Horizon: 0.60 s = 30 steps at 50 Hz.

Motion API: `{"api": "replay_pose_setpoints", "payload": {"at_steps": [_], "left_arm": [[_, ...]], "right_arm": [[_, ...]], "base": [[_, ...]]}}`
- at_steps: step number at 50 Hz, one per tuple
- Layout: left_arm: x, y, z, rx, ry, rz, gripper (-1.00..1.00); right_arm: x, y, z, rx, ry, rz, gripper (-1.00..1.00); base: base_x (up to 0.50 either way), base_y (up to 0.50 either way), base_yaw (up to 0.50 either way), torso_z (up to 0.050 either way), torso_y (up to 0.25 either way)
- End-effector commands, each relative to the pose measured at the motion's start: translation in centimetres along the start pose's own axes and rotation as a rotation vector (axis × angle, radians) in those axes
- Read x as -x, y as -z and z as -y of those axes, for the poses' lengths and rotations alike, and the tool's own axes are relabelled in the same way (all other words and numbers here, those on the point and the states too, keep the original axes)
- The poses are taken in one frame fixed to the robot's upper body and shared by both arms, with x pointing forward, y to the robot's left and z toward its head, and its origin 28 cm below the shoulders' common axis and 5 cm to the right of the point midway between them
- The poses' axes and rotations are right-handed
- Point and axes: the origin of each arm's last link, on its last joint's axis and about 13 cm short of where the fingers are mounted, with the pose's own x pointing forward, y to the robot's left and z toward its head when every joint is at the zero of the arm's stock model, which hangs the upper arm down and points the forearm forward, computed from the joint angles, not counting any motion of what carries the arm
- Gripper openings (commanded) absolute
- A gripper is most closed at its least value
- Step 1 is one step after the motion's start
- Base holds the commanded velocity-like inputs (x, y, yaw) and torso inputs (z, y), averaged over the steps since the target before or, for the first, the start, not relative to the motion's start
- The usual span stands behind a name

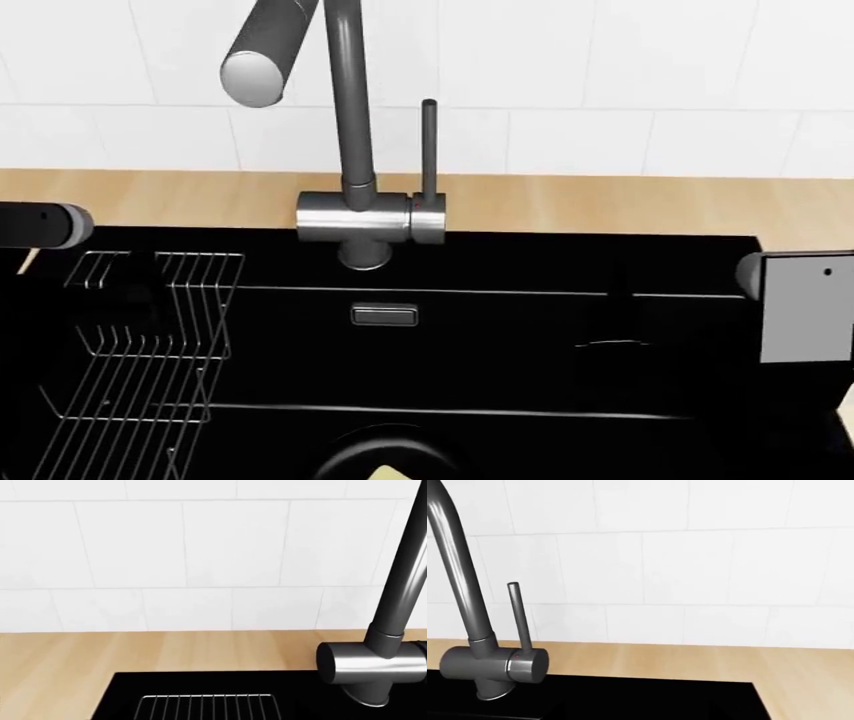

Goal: Pick the pan and sponge and place them into the sink. Then turn on the water.

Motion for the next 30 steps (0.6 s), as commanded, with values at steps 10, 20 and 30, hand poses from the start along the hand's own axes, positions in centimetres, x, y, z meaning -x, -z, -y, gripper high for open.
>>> {"api": "replay_pose_setpoints", "payload": {"at_steps": [10,20,30], "left_arm": [[-0.1,-0.1,0.1,-0.004,-0.007,-0.003,1.0],[-0.2,0.0,0.0,-0.001,-0.007,-0.007,1.0],[-0.2,0.1,0.0,-0.001,-0.011,-0.009,1.0]], "right_arm": [[-3.1,-1.1,-1.7,0.03,-0.072,0.035,1.0],[-6.1,-1.5,-2.7,0.04,-0.12,0.019,1.0],[-9.0,-1.6,-3.5,0.027,-0.172,0.025,1.0]], "base": [[0.0,0.0,0.0,0.0,0.0],[0.0,0.0,0.0,0.0,0.0],[0.0,0.0,0.0,0.0,0.0]]}}
